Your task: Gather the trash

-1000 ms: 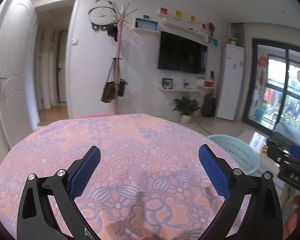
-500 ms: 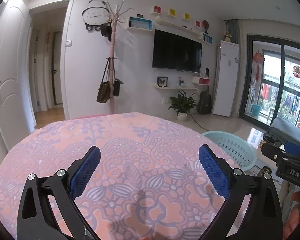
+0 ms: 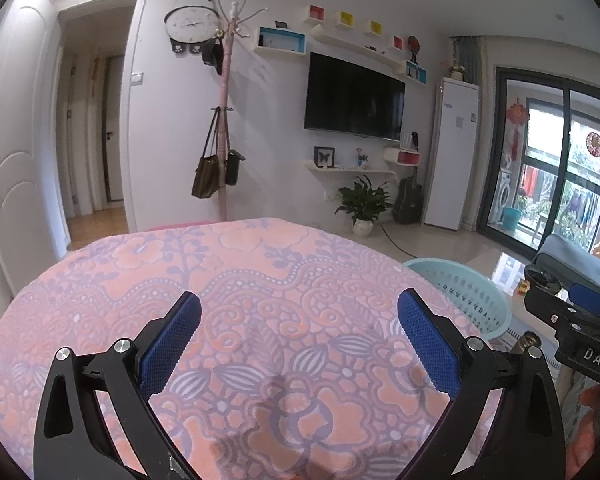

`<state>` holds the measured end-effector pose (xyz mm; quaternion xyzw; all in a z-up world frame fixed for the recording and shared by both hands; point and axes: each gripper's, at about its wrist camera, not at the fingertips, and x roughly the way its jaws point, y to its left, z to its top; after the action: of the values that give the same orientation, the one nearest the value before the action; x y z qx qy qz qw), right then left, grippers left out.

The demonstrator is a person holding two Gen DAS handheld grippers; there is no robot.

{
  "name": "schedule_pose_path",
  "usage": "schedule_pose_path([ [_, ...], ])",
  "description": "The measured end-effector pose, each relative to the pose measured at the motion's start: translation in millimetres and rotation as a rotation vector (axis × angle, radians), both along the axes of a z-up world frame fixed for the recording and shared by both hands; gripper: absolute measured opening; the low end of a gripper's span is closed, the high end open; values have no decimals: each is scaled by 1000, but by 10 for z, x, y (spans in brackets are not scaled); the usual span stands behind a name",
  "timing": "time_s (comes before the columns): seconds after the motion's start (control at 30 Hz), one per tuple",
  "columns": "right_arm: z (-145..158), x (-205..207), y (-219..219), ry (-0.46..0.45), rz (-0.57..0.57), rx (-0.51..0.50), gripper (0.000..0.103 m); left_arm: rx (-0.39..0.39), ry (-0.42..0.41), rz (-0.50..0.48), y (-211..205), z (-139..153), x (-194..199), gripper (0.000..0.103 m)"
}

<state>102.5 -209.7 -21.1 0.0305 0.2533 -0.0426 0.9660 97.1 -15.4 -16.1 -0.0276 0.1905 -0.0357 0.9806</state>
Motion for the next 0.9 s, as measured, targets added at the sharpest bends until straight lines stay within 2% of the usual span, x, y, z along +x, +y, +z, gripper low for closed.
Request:
schedule_pose_path([
  [0.23, -43, 35, -13, 18, 16, 33, 87, 26, -6, 0, -37, 6, 8, 95],
  [0.9, -28, 19, 1, 19, 22, 27, 87, 54, -19, -11, -93, 21, 4, 95],
])
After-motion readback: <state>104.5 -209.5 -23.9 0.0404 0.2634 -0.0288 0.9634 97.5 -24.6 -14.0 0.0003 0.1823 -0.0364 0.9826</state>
